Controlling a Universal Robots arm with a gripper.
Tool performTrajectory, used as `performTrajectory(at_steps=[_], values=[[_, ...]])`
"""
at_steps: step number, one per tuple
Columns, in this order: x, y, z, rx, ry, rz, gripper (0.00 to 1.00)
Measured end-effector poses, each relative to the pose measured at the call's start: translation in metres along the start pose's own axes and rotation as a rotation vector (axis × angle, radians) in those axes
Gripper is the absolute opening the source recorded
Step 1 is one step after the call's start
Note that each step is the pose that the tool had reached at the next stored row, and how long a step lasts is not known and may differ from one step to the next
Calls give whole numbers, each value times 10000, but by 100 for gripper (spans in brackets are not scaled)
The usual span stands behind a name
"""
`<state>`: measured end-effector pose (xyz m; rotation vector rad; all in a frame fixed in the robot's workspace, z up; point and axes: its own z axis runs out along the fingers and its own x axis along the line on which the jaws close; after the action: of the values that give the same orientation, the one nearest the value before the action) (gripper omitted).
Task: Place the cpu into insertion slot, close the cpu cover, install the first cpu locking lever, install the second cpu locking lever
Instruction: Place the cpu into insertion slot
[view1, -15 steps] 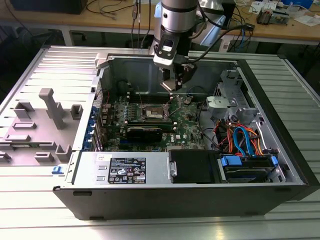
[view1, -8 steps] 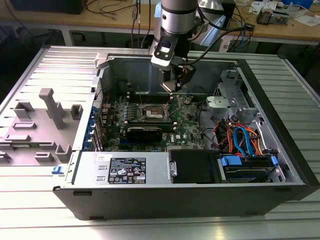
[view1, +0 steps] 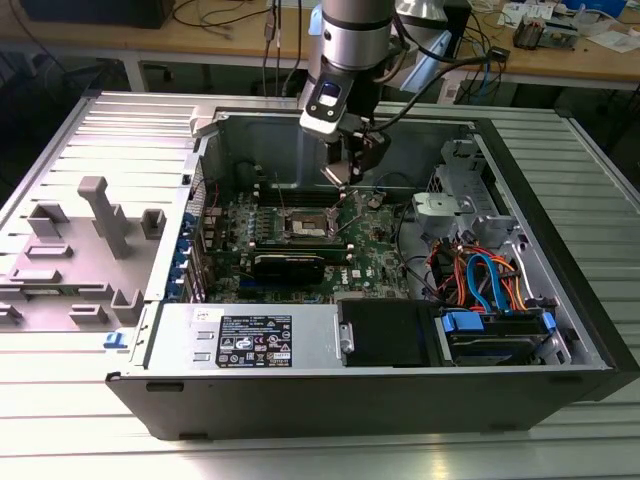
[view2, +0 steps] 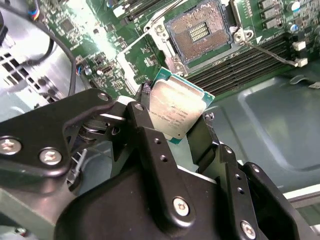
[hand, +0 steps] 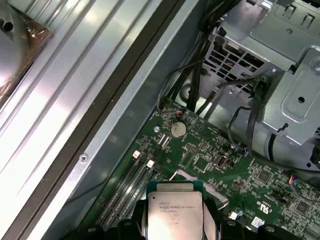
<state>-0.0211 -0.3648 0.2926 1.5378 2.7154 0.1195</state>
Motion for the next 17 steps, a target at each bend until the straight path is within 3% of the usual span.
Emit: performTrajectory(at_steps=[3, 7, 8, 9, 10, 11, 17], values=[[1, -3, 14, -5, -35, 471, 54], [12, -22, 18, -3, -53, 568, 54], [13, -23, 19, 20, -94, 568, 54], [16, -24, 19, 112, -255, 560, 54], [16, -25, 20, 164, -349, 558, 54], [18, -28, 24, 187, -391, 576, 54], [25, -41, 68, 240, -426, 1523, 54]])
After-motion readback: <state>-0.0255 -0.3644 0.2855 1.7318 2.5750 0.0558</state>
